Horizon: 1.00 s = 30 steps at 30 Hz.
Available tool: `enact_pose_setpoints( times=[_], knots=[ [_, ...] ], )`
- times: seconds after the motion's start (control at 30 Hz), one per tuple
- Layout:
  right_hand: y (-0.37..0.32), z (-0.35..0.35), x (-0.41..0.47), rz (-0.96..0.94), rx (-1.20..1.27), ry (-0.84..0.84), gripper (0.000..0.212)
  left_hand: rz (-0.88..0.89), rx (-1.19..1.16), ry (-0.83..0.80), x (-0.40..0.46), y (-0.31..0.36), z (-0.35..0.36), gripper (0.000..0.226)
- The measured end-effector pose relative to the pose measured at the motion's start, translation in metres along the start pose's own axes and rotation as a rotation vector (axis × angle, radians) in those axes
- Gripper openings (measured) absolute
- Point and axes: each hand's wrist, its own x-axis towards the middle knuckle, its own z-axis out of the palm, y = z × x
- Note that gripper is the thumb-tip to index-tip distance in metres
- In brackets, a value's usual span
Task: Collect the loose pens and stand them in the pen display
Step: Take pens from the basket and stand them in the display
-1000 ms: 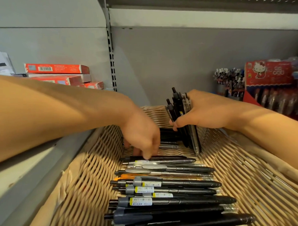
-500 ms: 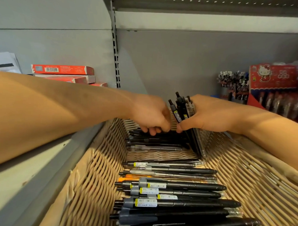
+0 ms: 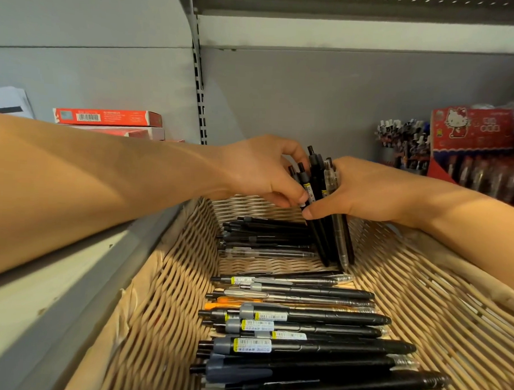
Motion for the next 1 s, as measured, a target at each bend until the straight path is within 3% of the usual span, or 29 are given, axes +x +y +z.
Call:
enact_pose_setpoints(
  times=[0.17, 0.37, 0.43, 0.53, 0.67, 0.73, 0.9, 1.0],
  knots=[
    [-0.001, -0.001, 0.0, 0.002, -0.034, -0.015, 0.024, -0.055, -0.084, -0.047, 0.001, -0.003, -0.003, 0.031],
    [0.0, 0.0, 0.001, -0.014, -0.055, -0.031, 0.018, -0.119, 0.089, -0.143, 0.007, -0.007, -0.003, 0.02],
    [0.0, 0.0, 0.001, -0.03, -0.039, -0.041, 0.017, -0.133, 0.367, -0.247, 0.004, -0.009, -0.006, 0.021],
    [0.001, 0.002, 0.003, -0.04, -0.035, -0.022, 0.018, -0.095, 1.008, -0.419, -0.001, -0.014, -0.002, 0.033],
    [0.002, 0.002, 0.004, -0.031, -0.038, -0.01, 0.021, -0.062, 1.254, -0.594, -0.003, -0.016, 0.02, 0.039],
    [0.002, 0.003, 0.003, -0.052, -0.031, -0.025, 0.023, -0.074, 1.362, -0.631, -0.001, -0.016, 0.025, 0.031],
    [0.003, 0.004, 0.004, -0.085, -0.024, -0.068, 0.017, -0.263, 1.333, -0.75, -0.003, -0.017, 0.019, 0.022],
    [0.004, 0.004, 0.005, -0.078, -0.012, -0.072, 0.016, -0.246, 1.296, -0.737, -0.004, -0.017, 0.018, 0.021]
  ],
)
